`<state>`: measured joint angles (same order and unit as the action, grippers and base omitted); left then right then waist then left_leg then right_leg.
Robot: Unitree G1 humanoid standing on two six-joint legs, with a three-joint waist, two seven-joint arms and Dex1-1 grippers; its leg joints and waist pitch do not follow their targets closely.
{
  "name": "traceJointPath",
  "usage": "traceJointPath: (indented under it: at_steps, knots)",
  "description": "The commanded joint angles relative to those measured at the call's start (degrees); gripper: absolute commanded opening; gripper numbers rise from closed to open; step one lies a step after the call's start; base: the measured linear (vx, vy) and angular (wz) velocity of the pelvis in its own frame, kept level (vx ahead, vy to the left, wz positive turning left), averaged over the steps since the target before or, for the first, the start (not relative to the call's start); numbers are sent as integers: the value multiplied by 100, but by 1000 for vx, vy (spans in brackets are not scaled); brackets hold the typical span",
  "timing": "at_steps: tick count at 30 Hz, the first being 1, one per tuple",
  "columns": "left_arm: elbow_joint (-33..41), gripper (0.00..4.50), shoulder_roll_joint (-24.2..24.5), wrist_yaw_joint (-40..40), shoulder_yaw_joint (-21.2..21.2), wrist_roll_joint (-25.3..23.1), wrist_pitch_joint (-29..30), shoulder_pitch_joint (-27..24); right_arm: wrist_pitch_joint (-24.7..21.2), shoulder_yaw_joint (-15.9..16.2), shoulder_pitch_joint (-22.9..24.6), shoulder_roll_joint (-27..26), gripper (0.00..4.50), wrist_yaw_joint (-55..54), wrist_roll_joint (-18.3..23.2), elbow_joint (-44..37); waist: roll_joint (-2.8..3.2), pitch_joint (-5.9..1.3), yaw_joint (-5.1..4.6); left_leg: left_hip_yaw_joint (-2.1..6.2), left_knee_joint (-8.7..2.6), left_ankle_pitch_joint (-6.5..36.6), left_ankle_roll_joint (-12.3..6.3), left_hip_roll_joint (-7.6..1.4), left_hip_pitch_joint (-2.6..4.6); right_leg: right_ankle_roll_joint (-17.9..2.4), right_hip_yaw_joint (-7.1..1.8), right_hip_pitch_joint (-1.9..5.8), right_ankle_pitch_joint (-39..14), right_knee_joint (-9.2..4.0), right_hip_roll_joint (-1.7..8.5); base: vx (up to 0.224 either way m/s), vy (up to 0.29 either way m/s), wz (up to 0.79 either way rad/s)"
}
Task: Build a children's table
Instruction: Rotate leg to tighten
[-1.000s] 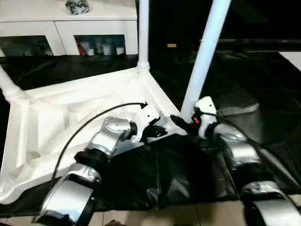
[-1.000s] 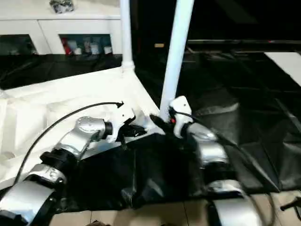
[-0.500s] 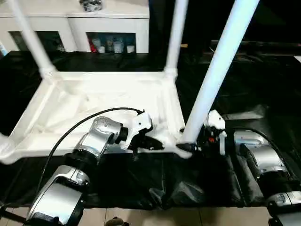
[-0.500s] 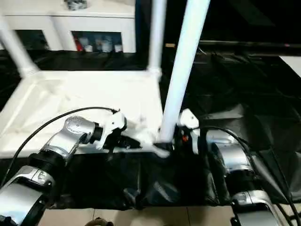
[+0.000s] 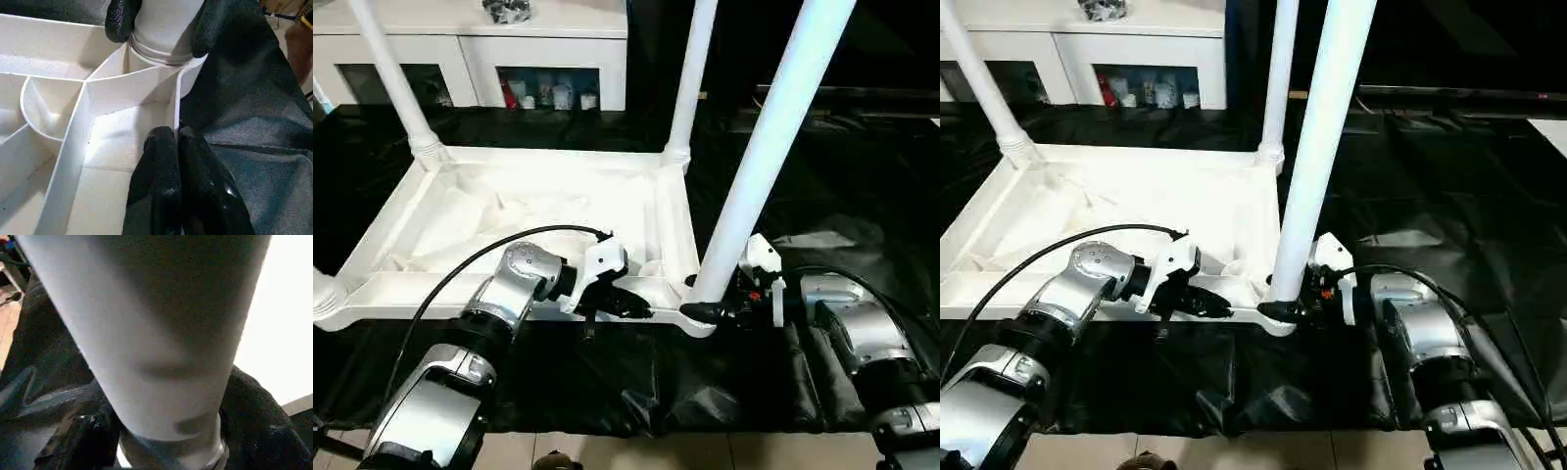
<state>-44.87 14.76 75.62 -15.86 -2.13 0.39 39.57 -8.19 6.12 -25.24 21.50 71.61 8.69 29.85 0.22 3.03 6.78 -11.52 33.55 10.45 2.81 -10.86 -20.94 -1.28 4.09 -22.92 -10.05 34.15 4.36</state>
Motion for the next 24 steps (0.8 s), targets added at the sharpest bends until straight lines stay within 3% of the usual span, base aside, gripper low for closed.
traceJointPath:
  at_steps: [1,4,5,6,9,13,15,17,21,24]
  knots:
    - [69,0,-275,-958,233,-4,81,202,-53,371,128,-523,241,-279,-56,192,-35,-343,-7,143,-410,1300,-239,-316,87,-1205,-278,235,-1668,-435,498,0,0,0]
    - [80,0,-511,-1444,214,-119,232,250,103,123,-89,-956,241,-1226,-140,691,-52,-302,-89,194,-453,1644,-63,-294,102,-1002,-261,223,-2510,-529,528,0,0,0]
    - [73,0,-613,-1598,208,-141,292,272,93,52,-186,-1132,240,-1590,-178,890,12,-301,-102,206,-458,1697,-21,-293,102,-966,-259,227,-2602,-534,529,0,0,0]
    - [73,0,-613,-1598,208,-141,292,272,93,52,-186,-1132,240,-1590,-178,890,-13,-298,-136,205,-467,1742,10,-294,100,-926,-257,219,-2654,-553,520,0,0,0]
    - [36,0,-852,-1976,195,-204,418,321,90,50,-330,-1452,239,-2212,-334,1183,-7,-280,-234,218,-476,1958,39,-268,106,-842,-256,208,-2792,-583,493,0,0,0]
    - [13,0,-1221,-2515,117,-343,628,384,46,-42,-651,-1975,238,-3252,-568,1707,-35,-258,-305,236,-465,2223,70,-245,183,-663,-237,149,-3395,-663,502,0,0,0]
    - [-14,0,-1336,-2713,121,-399,673,420,73,-91,-777,-2140,238,-3507,-585,1917,-61,-256,-341,246,-461,2276,45,-233,183,-593,-226,140,-3539,-690,503,0,0,0]
    - [-31,0,-1396,-2810,127,-425,658,458,94,-197,-880,-2256,279,-3523,-459,2036,-85,-259,-352,254,-464,2243,-25,-236,170,-567,-226,146,-3537,-696,508,0,0,0]
    - [59,0,-1324,-2715,134,-406,605,410,115,-216,-914,-2196,313,-3396,-429,2051,-107,-280,-327,248,-506,2171,-91,-265,152,-650,-238,161,-3130,-667,505,0,0,0]
    - [276,0,-1108,-2442,135,-355,519,238,394,-108,-877,-1961,335,-3105,-581,1941,-80,-284,-322,242,-523,2163,-75,-278,147,-757,-253,168,-2847,-643,510,0,0,0]
